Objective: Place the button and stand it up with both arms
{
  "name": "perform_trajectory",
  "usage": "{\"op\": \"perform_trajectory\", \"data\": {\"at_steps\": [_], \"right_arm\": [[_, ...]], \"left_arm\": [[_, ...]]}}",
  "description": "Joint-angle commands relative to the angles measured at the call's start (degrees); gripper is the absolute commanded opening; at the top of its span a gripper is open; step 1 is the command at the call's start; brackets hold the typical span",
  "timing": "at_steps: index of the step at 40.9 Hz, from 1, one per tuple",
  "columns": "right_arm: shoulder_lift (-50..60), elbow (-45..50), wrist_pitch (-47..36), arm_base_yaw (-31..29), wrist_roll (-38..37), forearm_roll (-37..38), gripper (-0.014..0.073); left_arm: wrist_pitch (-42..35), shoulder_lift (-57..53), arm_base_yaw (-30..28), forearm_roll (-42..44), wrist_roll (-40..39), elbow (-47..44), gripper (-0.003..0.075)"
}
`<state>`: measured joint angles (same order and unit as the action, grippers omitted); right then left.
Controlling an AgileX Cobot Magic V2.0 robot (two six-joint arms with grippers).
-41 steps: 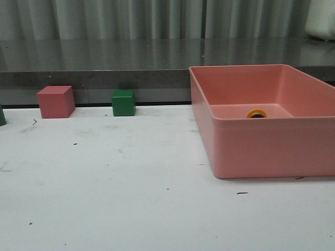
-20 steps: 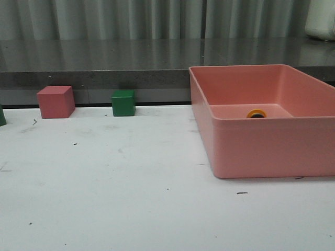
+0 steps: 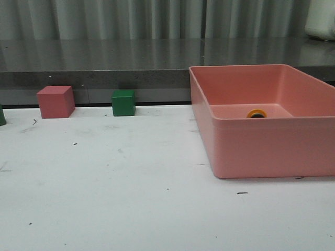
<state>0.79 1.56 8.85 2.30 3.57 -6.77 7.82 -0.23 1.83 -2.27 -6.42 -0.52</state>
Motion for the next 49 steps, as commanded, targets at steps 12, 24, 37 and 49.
{"op": "perform_trajectory", "data": {"at_steps": [12, 24, 37, 49], "right_arm": [[0.58, -5.11, -18.49, 0.01, 0.32, -0.28, -0.006], [-17.6, -27.92, 3.74, 0.01, 0.32, -0.28, -0.006], [-28.89, -33.29, 7.98, 0.01, 0.32, -0.39, -0.0049], [-29.48, -33.16, 7.66, 0.01, 0.32, -0.39, 0.0512]], "left_arm": [[-25.93, -0.92, 0.36, -0.04, -0.46, 3.15, -0.002], [-4.82, 15.9, 0.36, 7.34, -0.46, 21.61, -0.002], [3.03, 29.49, 0.36, 7.23, -0.46, 29.21, -0.0019], [2.6, 29.61, 0.36, 7.23, -0.46, 29.21, 0.0489]]}}
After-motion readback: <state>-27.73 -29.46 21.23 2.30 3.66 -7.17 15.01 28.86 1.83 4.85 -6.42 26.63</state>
